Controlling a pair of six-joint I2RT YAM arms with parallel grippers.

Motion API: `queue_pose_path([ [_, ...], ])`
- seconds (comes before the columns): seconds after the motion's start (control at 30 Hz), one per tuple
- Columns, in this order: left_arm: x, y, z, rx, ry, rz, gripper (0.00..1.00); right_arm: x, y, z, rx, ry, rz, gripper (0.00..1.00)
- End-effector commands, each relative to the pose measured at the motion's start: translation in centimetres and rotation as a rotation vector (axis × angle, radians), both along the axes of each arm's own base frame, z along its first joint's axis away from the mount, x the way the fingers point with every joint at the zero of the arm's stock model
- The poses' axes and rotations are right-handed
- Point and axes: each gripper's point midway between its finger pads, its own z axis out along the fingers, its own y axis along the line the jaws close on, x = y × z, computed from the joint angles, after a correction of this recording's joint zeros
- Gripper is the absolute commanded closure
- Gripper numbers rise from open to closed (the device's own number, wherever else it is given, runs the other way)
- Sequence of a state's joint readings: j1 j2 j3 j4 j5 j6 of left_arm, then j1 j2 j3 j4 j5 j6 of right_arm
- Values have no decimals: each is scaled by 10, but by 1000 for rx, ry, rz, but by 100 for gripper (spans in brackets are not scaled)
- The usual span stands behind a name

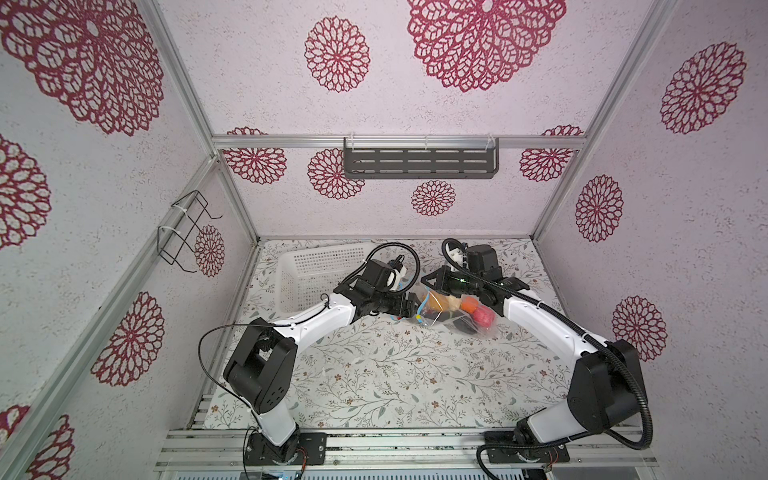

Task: Place the food in the zip-top bag and seal the zipper
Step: 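Lower the dark vegetable into the bag mouth and open the left gripper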

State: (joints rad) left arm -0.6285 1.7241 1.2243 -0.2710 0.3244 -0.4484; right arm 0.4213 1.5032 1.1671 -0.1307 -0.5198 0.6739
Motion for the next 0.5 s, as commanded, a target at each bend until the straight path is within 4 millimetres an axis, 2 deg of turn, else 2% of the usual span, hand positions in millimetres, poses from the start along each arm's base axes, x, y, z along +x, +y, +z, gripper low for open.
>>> queue_pose_path([
  [0.0, 0, -5, 29, -41, -73, -15, 10, -1, -3, 32, 33, -79, -6, 100],
  [0.3, -5, 3, 50, -76, -108, 17, 14, 2, -11, 39, 26, -89, -19, 100],
  [0.47, -9, 24, 39, -86, -100, 84, 20, 5, -21, 49, 34, -108, -36, 100],
])
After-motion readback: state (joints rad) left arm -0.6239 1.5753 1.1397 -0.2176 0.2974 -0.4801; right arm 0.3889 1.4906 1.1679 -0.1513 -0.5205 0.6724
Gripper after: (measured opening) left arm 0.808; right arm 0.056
